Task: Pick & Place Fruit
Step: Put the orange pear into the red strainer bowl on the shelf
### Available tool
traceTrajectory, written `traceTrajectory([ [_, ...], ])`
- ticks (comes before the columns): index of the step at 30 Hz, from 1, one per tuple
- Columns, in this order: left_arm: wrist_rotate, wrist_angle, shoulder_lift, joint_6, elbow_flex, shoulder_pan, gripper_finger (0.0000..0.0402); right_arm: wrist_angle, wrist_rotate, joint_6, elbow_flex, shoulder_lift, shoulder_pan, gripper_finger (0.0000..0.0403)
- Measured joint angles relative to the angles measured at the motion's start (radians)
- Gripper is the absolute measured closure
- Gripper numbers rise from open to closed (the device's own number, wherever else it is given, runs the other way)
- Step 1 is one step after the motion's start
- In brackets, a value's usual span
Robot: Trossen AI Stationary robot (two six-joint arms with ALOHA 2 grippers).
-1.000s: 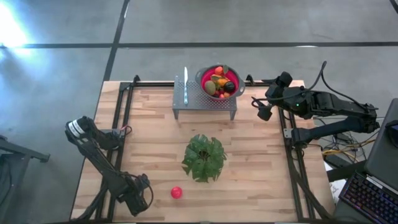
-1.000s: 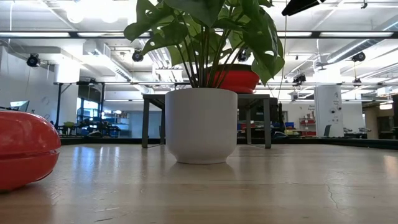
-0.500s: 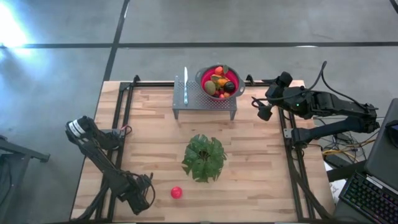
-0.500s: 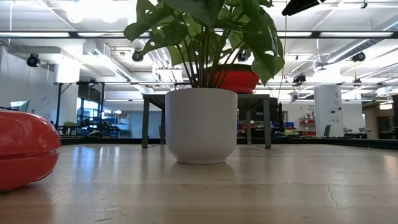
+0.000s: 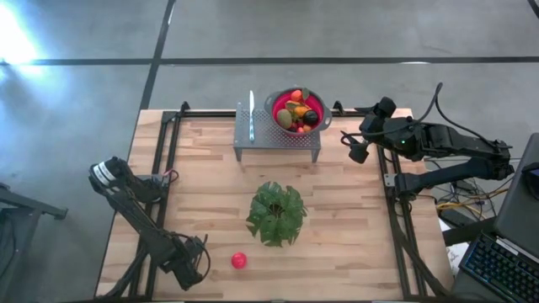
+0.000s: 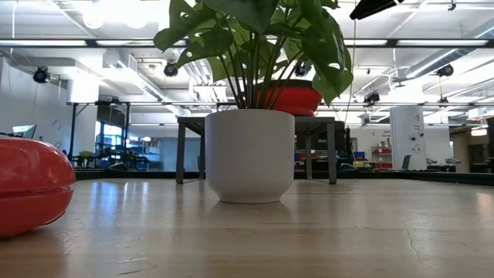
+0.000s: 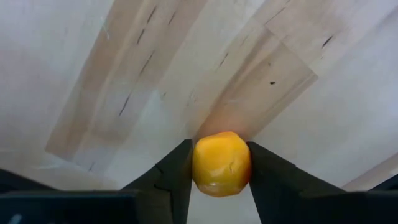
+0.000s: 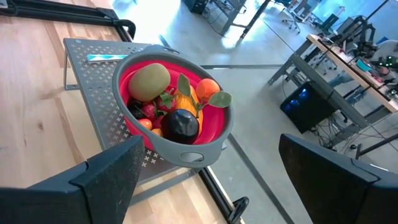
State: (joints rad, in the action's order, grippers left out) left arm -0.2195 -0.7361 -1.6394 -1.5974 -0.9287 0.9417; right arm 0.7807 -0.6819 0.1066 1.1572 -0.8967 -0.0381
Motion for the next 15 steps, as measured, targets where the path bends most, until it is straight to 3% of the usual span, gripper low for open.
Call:
traceTrajectory([
  [15, 0.000, -0.055, 0.031, 0.028, 0.000, -0.038, 0.0262, 0.000, 0.000, 0.005, 0.000, 0.000, 0.000, 0.0035],
])
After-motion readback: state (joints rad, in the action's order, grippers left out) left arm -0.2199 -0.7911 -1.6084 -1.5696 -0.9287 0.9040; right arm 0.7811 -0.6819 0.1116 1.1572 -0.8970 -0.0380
